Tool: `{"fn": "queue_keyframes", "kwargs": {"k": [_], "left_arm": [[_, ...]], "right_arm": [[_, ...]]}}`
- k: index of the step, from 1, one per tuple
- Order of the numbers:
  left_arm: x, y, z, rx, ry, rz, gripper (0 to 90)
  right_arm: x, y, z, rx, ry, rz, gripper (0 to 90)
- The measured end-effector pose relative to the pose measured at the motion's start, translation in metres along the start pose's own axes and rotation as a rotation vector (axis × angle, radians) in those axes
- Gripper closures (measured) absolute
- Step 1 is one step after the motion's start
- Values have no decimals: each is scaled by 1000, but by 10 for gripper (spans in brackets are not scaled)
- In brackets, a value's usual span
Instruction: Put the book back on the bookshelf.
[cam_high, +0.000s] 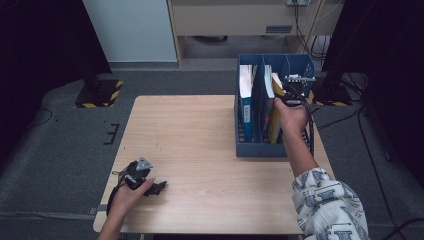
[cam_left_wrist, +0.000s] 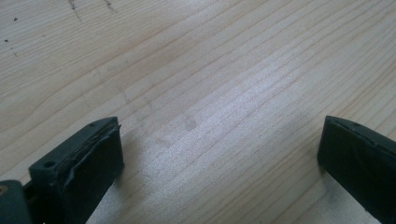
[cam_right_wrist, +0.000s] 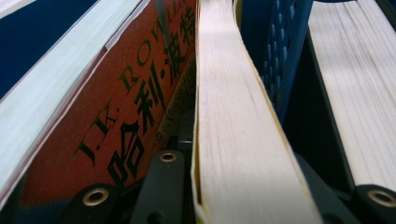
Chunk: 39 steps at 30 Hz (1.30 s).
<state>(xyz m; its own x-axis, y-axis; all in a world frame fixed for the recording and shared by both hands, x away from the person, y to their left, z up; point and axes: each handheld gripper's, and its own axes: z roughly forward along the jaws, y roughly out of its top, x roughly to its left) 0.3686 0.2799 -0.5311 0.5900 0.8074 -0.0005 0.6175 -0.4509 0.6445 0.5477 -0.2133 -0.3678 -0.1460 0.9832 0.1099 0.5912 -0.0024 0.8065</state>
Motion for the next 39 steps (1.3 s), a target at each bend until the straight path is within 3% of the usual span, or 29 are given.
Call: {"fn": "queue_keyframes", "kwargs": {"k": [19, 39], "left_arm": [[0, 1, 0, 4, -1, 0, 0], [0, 1, 0, 4, -1, 0, 0]], "right_arm": [[1, 4, -9, 34, 13, -31, 720], [-2, 8, -16, 52, 37, -22, 702]]}}
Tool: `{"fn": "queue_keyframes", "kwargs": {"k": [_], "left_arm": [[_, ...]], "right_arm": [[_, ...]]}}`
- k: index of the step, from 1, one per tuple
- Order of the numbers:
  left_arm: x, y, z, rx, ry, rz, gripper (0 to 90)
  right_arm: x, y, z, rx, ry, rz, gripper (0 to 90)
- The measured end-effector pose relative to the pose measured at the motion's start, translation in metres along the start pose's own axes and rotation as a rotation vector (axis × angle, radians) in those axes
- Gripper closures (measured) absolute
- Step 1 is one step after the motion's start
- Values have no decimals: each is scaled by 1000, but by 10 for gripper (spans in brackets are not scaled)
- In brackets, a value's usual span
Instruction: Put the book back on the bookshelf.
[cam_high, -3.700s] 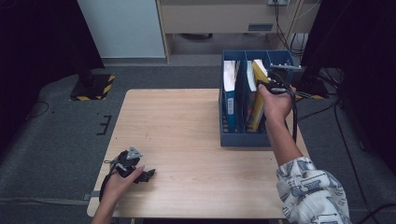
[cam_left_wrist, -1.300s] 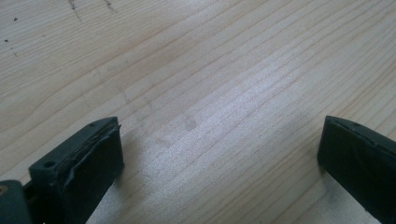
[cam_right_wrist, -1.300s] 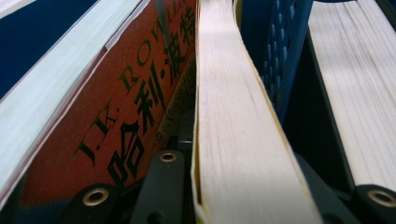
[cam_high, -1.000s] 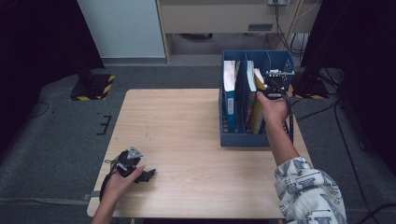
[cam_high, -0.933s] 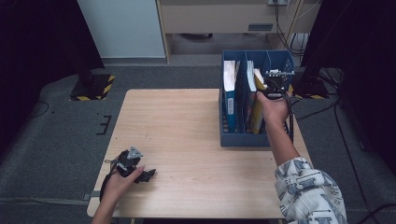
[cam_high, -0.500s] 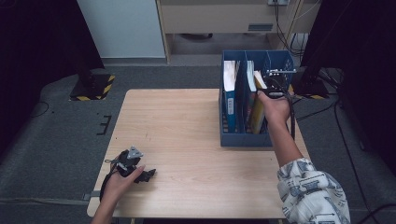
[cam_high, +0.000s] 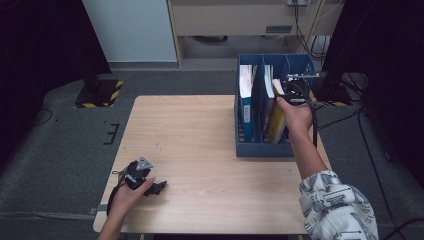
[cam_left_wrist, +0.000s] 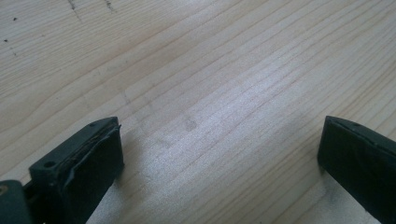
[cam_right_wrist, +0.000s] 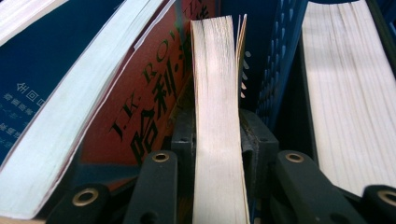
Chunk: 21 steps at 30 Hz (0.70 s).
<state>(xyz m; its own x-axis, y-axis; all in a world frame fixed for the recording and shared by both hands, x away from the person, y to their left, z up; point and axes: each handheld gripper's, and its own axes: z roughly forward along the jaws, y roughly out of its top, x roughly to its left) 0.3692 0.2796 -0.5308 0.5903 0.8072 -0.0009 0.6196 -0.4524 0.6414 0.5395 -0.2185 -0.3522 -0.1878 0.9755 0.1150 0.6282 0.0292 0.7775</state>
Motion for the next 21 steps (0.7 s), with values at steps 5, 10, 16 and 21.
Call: {"fn": "queue_keyframes", "kwargs": {"k": [5, 10, 16, 21], "left_arm": [[0, 0, 0, 0, 0, 0, 0], [0, 0, 0, 0, 0, -1, 0], [0, 0, 0, -1, 0, 0, 0], [0, 1, 0, 4, -1, 2, 0]], "right_arm": [[3, 1, -1, 9, -2, -23, 739], [2, 2, -1, 9, -22, -23, 747], [-1, 3, 0, -13, -41, -1, 749], [1, 10, 7, -29, -58, 8, 749]]}}
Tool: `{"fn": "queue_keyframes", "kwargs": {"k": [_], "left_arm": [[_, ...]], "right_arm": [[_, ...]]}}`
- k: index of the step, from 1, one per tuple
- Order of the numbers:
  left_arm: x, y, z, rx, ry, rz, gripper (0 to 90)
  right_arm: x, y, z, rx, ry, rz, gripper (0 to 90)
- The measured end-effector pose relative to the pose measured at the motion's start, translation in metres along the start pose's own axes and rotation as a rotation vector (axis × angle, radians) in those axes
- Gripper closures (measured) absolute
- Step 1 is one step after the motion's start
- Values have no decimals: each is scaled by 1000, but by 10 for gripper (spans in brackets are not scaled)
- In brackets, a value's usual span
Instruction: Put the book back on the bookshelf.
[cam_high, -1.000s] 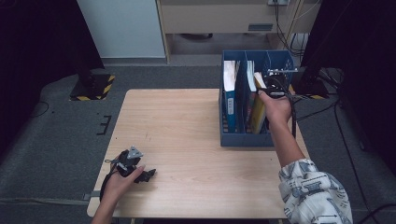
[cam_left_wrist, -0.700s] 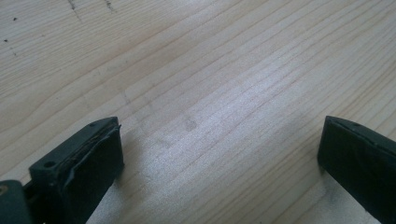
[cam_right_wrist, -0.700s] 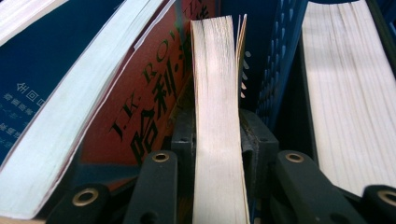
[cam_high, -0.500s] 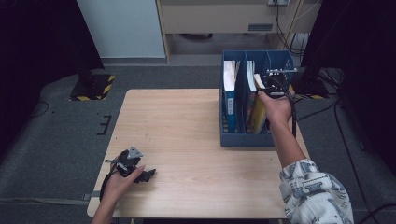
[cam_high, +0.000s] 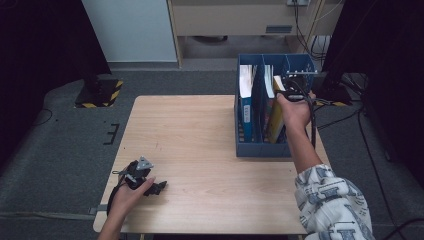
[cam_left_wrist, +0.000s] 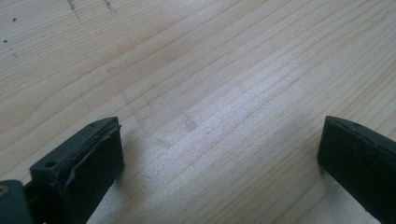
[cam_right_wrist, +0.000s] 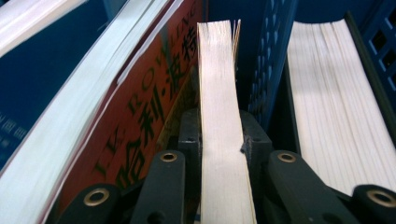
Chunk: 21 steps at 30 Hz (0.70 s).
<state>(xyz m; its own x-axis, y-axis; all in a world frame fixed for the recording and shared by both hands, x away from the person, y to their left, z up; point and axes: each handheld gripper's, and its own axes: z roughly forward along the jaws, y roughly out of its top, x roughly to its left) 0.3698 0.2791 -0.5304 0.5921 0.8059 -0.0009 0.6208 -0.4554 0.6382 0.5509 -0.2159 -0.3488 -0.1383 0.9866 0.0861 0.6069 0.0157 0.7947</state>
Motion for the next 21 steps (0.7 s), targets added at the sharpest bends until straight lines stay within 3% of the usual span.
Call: {"fn": "queue_keyframes", "kwargs": {"k": [8, 21], "left_arm": [[0, 1, 0, 3, -3, 6, 0], [0, 1, 1, 0, -3, 5, 0]], "right_arm": [[5, 5, 11, 17, -2, -4, 745], [4, 2, 8, 6, 31, -14, 711]]}}
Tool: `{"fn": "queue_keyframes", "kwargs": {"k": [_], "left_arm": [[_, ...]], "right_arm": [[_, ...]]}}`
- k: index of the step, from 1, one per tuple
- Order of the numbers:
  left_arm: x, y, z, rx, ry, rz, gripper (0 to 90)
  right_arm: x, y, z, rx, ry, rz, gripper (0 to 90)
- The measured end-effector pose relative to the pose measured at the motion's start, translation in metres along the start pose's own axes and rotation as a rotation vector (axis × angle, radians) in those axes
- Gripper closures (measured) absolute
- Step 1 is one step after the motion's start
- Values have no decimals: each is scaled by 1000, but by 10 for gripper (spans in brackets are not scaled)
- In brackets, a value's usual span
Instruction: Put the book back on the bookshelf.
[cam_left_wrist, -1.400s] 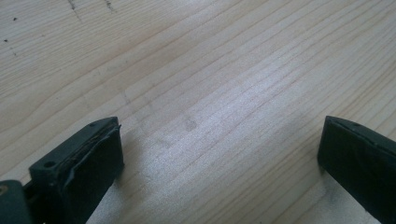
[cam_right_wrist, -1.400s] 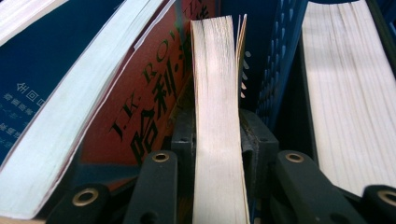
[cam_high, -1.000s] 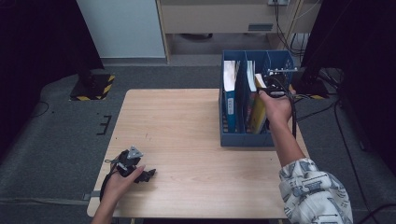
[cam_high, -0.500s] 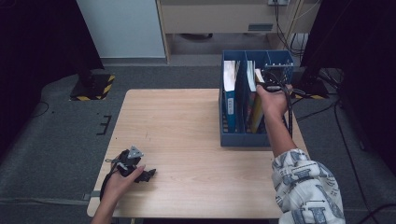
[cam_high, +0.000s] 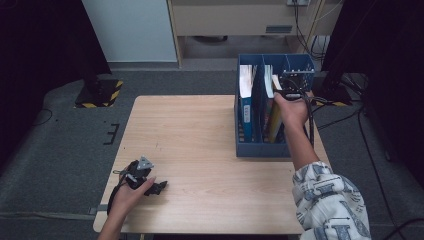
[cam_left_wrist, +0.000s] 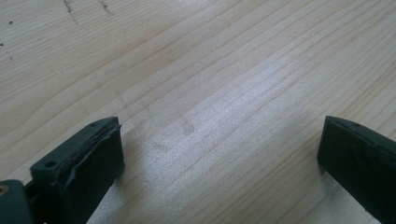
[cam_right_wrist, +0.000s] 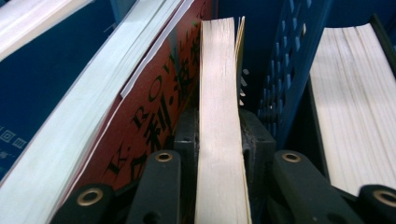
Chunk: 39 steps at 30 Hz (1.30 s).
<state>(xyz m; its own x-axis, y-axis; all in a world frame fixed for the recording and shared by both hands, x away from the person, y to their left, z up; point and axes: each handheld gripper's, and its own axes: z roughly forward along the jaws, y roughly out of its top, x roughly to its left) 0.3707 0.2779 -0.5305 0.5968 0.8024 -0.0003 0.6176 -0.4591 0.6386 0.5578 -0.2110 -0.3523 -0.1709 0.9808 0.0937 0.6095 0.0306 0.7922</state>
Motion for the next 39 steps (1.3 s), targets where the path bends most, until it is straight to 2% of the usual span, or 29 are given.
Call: {"fn": "queue_keyframes", "kwargs": {"k": [6, 15, 27, 32, 37, 39], "left_arm": [[0, 0, 0, 0, 0, 0, 0], [0, 0, 0, -2, 2, -1, 0], [0, 0, 0, -2, 1, -1, 0], [0, 0, 0, -2, 1, -1, 0], [0, 0, 0, -2, 0, -1, 0], [0, 0, 0, -2, 1, -1, 0]], "right_arm": [[1, -3, -8, -3, 13, -6, 683], [-4, -10, -19, 8, 64, 28, 634], [-3, -9, -20, 14, 98, 50, 659], [-1, -9, -19, 19, 96, 39, 689], [-3, -7, -22, 17, 41, 1, 752], [-4, -7, -22, 15, 39, 7, 754]]}}
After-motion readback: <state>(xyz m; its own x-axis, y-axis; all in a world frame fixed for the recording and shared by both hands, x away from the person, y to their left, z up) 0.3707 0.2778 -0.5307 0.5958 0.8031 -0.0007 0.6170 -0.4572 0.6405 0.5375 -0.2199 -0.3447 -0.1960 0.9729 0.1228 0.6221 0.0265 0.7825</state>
